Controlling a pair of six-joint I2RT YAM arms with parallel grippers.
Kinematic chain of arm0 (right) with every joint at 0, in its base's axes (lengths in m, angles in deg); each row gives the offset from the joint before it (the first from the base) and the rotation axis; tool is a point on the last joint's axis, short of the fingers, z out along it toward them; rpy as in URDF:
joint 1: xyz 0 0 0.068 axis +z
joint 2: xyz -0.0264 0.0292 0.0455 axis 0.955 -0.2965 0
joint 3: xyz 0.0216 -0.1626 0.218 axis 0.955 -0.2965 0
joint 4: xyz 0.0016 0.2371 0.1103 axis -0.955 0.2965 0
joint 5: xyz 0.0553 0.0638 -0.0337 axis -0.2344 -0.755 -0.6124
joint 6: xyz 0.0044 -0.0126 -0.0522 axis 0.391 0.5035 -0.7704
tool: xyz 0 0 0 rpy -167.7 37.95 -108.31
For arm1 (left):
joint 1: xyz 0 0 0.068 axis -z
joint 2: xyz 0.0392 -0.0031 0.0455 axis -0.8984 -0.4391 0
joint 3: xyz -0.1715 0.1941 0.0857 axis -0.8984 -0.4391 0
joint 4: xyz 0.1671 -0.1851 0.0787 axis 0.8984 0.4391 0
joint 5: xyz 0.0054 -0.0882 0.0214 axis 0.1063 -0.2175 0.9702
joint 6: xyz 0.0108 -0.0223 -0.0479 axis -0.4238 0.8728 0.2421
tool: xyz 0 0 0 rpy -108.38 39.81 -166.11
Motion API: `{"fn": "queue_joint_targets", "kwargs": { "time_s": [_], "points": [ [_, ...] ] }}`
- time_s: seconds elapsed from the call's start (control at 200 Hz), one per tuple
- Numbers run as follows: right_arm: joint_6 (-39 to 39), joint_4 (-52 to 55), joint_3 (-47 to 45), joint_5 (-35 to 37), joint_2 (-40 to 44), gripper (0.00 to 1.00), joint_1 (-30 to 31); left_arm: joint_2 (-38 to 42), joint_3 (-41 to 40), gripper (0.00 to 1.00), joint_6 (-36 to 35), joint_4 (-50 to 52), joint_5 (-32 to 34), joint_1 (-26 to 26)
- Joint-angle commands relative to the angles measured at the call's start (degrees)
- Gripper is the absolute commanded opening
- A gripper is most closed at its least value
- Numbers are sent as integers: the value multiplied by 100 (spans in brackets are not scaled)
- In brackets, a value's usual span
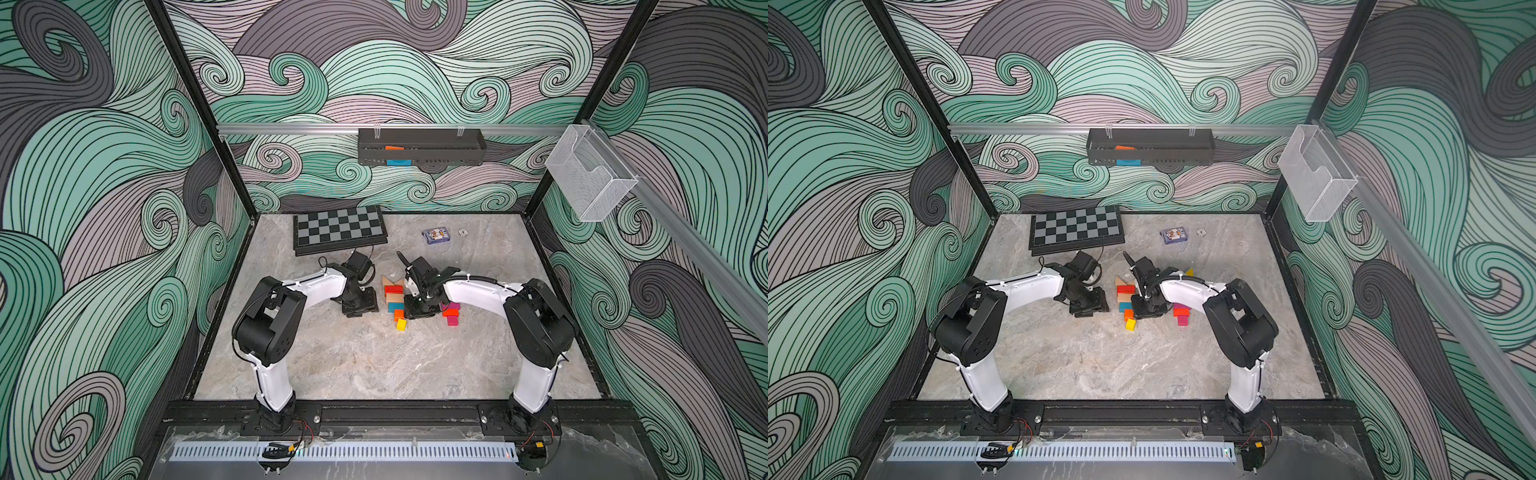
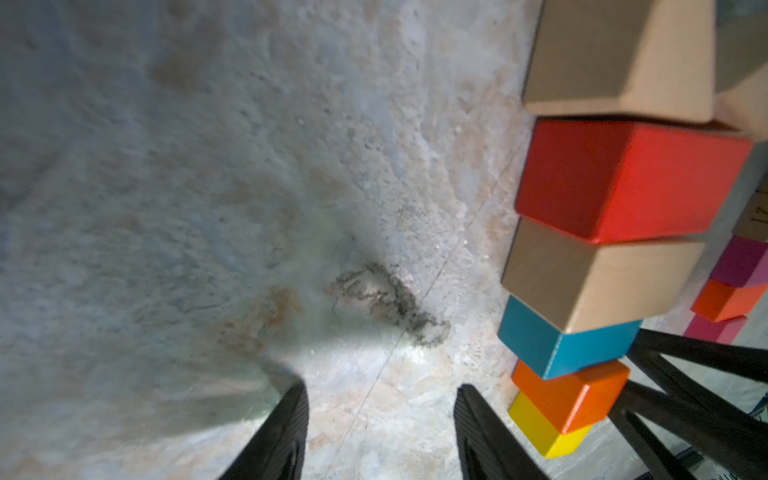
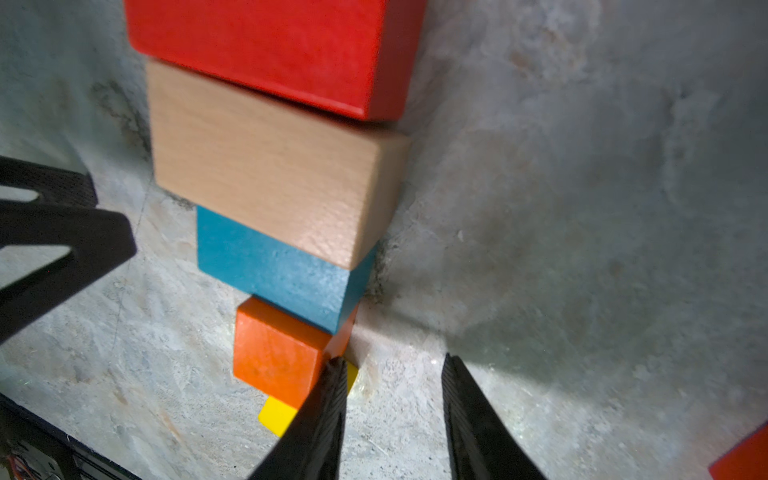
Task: Assemble a carrot with building blocks
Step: Adjust the building block at the center of the board.
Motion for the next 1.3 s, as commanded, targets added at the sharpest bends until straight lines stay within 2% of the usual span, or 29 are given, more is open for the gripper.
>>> {"fn": "queue_joint_targets", "kwargs": {
  "time_s": [0.0,0.505,0.725,0.876,1.296],
  "points": [
    [82,-48,126,-80,-112,40,50,81,-25,58,-18,69,-42,-30],
    [83,-14,222,140,-76,40,97,65,-21,58,-42,55,-46,-24],
    [25,143,92,585,440,41,87,175,-75,58,-30,33,-59,-30],
    [-29,533,36,647,711,42,99,301,-145,59,-19,51,-86,-25],
    [159,164,-608,74,610,43,235,444,-376,59,59,50,-160,-4]
  ]
}}
